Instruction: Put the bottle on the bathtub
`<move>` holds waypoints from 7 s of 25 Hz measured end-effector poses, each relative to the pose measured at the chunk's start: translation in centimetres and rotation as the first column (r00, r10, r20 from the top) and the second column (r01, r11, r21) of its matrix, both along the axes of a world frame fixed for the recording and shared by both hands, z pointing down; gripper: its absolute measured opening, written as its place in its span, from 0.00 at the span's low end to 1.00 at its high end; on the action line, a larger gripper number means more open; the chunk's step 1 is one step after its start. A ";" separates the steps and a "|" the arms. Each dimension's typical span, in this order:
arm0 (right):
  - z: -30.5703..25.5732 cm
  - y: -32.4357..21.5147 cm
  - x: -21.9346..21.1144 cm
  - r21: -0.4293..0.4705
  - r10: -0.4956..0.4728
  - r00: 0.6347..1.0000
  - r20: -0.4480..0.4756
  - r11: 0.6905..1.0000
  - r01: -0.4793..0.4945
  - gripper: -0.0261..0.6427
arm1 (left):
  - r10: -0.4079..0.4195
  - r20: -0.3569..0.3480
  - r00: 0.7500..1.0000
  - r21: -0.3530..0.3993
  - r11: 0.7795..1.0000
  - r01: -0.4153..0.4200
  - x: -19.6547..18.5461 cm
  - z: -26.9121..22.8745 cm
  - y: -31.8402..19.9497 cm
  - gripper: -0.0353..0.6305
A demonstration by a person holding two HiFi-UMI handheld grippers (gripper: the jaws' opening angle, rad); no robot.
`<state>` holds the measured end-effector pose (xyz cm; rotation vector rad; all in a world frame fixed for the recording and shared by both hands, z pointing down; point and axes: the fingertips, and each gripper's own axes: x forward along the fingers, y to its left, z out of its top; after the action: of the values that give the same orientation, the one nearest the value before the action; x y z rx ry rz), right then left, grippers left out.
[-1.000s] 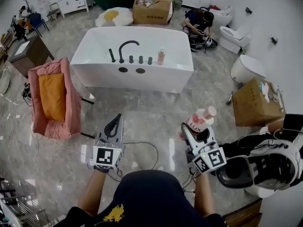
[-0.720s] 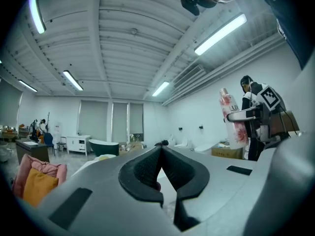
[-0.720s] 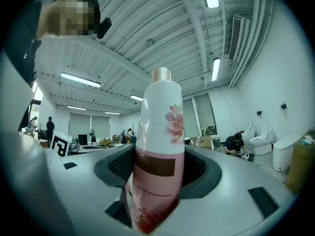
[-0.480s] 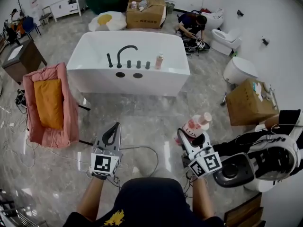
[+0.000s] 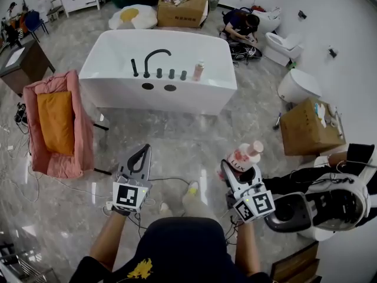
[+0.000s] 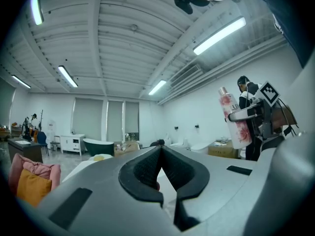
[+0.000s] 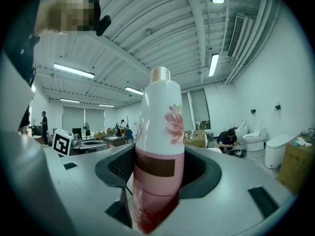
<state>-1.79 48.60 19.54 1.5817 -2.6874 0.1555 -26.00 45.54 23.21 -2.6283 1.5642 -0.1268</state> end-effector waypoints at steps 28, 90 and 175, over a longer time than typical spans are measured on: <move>5.1 -24.4 16.8 -0.008 -0.177 0.980 0.094 0.984 0.178 0.41 | -0.183 0.078 0.980 0.022 0.983 0.182 19.1 -1.6 -20.4 0.07; 39.0 -74.5 16.7 -0.141 -0.049 0.999 -0.023 0.989 0.045 0.40 | 0.044 -0.042 0.998 -0.176 0.983 -0.050 24.9 31.9 -68.0 0.07; 56.4 -85.5 14.7 -0.138 -0.154 0.975 -0.163 0.982 0.132 0.40 | -0.056 -0.112 0.992 -0.247 0.969 0.027 27.6 45.0 -73.7 0.07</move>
<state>12.93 -36.91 75.95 1.2976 -2.5893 0.1734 1.64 -28.12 68.20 -2.8374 1.7457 -0.1808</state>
